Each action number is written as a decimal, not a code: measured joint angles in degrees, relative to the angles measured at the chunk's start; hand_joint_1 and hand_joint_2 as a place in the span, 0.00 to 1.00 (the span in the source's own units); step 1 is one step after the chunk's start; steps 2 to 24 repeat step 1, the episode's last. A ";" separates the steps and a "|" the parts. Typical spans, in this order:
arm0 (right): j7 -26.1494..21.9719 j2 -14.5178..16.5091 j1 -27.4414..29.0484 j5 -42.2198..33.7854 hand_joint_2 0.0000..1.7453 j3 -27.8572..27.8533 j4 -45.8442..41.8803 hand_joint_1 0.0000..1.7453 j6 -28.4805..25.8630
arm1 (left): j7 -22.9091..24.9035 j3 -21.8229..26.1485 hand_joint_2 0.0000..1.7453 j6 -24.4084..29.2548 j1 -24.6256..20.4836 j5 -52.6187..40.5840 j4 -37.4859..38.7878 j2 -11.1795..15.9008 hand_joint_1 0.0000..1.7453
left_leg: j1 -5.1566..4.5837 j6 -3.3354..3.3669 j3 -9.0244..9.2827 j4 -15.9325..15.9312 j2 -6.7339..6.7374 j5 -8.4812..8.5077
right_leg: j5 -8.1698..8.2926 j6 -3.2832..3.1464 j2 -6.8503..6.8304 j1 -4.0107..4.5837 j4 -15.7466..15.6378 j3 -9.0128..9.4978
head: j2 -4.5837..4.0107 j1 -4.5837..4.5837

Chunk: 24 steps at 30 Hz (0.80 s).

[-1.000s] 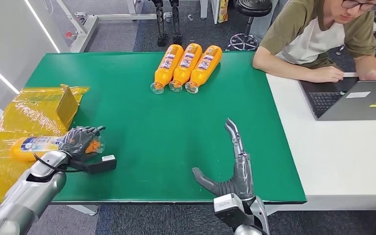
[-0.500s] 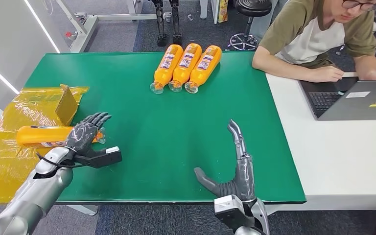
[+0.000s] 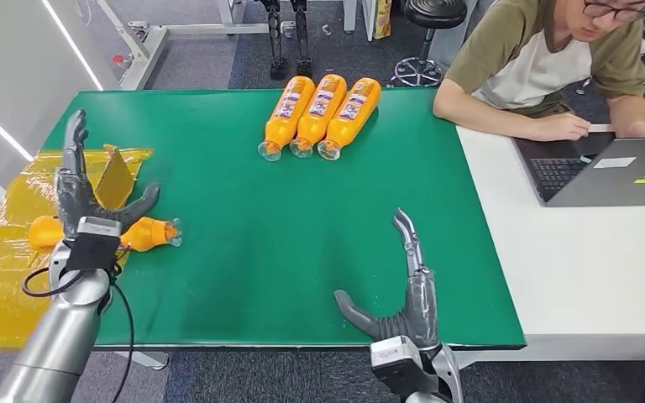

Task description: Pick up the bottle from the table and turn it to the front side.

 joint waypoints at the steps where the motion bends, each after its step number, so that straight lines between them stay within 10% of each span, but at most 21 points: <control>1: -0.03 -0.02 0.00 -0.16 1.00 0.00 0.00 0.00 0.06 | -0.02 -0.01 1.00 -0.04 0.42 1.10 -1.73 -0.18 0.00 | 0.00 0.00 0.00 0.00 0.00 0.00 | 0.00 0.00 0.00 0.00 0.00 0.00 | 0.00 0.00; 24: -0.03 -0.02 0.00 -0.16 1.00 0.00 0.00 0.00 0.06 | -0.02 -0.01 1.00 -0.04 0.42 1.10 -1.73 -0.18 0.00 | 0.00 0.00 0.00 0.00 0.00 0.00 | 0.00 0.00 0.00 0.00 0.00 0.00 | 0.00 0.00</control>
